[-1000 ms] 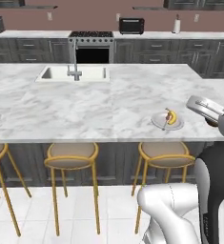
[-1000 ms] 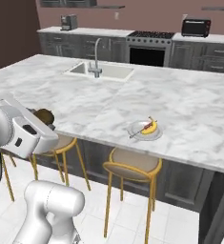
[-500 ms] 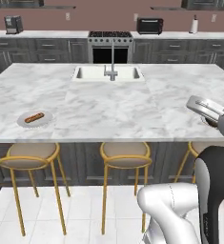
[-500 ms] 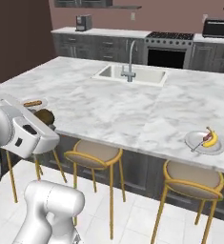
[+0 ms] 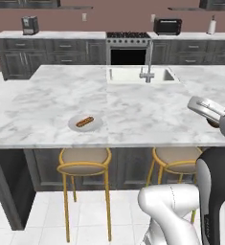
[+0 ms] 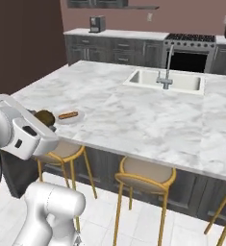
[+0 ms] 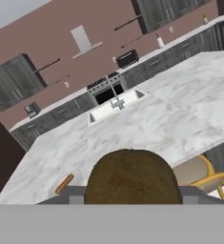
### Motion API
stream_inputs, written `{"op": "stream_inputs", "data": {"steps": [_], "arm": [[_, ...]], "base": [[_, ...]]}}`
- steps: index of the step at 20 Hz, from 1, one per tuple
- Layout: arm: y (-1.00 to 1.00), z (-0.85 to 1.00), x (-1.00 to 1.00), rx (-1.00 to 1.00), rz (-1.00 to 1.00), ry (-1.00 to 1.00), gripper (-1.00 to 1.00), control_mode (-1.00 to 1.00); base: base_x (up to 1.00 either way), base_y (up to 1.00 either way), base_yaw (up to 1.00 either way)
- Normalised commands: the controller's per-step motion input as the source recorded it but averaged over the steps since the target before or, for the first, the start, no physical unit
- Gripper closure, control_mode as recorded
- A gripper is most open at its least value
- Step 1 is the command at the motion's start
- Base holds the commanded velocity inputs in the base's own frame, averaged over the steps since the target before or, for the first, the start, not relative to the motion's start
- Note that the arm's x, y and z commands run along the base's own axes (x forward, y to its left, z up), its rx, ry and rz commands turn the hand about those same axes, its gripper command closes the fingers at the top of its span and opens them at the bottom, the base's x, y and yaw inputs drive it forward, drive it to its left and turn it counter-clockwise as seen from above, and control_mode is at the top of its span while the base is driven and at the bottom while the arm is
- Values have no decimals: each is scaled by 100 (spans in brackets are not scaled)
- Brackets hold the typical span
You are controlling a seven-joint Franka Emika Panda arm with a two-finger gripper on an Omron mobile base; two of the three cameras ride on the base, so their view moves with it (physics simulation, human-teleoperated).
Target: Pick up the banana and kiwi from the fridge and place one fruit on each plate on the dining counter.
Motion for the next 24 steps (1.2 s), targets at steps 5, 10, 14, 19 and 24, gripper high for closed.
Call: {"op": "stream_inputs", "data": {"steps": [5, 10, 14, 19, 24], "arm": [[0, 0, 0, 0, 0, 0, 100, 100], [0, 0, 0, 0, 0, 0, 100, 100], [0, 0, 0, 0, 0, 0, 100, 100], [0, 0, 0, 0, 0, 0, 100, 100], [0, 0, 20, 1, 0, 4, 100, -100]], "base": [[70, 100, -15], [54, 85, -40], [67, 67, -44], [88, 39, -34], [80, 4, -5]]}}
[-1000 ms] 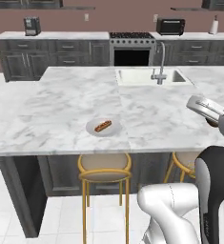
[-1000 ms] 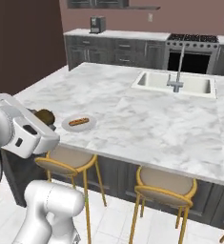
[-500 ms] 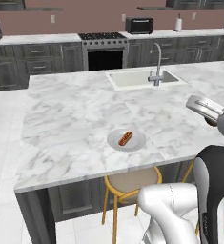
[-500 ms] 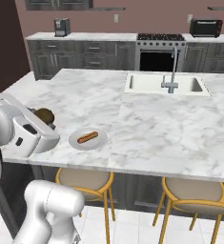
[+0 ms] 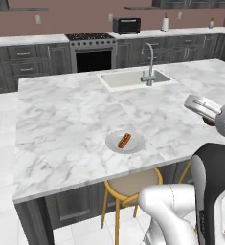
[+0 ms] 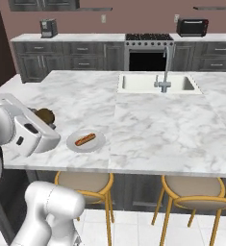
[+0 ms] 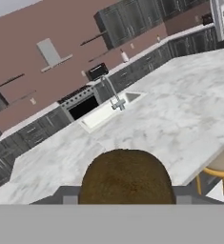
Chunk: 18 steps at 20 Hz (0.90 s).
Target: Pick up the banana and kiwi from the fridge and place one fruit on each plate on the dining counter.
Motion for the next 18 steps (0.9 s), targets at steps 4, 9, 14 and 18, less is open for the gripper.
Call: {"op": "stream_inputs", "data": {"steps": [4, 9, 14, 18], "arm": [[1, -9, 100, 4, 9, 36, 100, -100], [10, -45, 100, 0, 16, 41, 100, -100], [22, -74, 88, -4, 19, 37, 100, -100], [14, -74, 59, -4, 17, 26, 100, -100]], "base": [[0, 0, 0], [0, 0, 0], [0, 0, 0], [0, 0, 0]]}}
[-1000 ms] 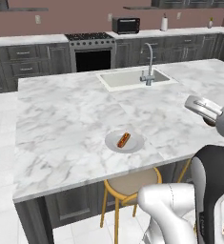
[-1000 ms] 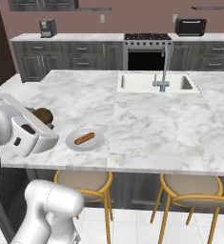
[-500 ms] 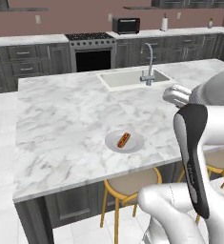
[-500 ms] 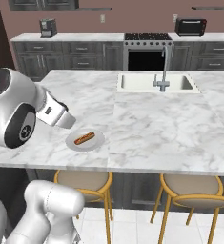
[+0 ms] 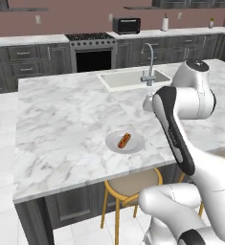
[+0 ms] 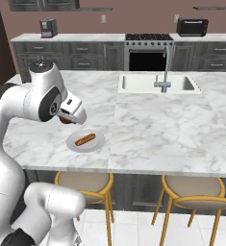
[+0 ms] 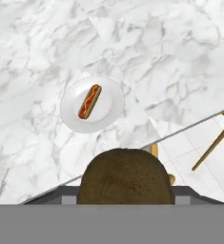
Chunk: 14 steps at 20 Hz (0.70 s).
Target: Pick up the banana and kiwi from the fridge and place one fruit on each plate on the dining counter.
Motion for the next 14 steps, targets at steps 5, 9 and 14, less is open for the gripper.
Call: {"op": "stream_inputs", "data": {"steps": [5, 9, 14], "arm": [[2, -72, 34, -2, 11, 7, 100, -100], [0, -66, 29, -1, 8, 2, 100, -100], [0, -54, 37, -3, 1, 0, 100, -100]], "base": [[0, 0, 0], [0, 0, 0], [0, 0, 0]]}}
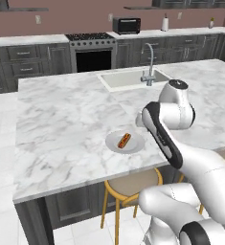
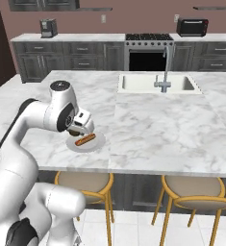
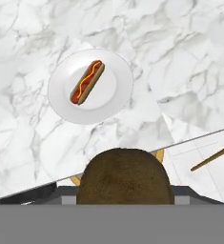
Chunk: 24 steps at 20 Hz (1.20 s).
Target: Pick up the banana and kiwi from the fridge and place one fruit on each plate on the dining counter.
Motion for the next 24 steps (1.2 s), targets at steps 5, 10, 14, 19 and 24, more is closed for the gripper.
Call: {"op": "stream_inputs", "data": {"steps": [5, 10, 14, 19, 24], "arm": [[2, -54, 52, -6, 0, 0, 100, -100], [9, -46, 37, -5, 0, 0, 100, -100], [3, -35, 18, 0, 0, 0, 100, -100], [1, -32, 21, 0, 0, 0, 100, -100], [5, -22, 37, 0, 0, 0, 100, -100]], "base": [[0, 0, 0], [0, 0, 0], [0, 0, 0], [0, 0, 0], [0, 0, 0]]}}
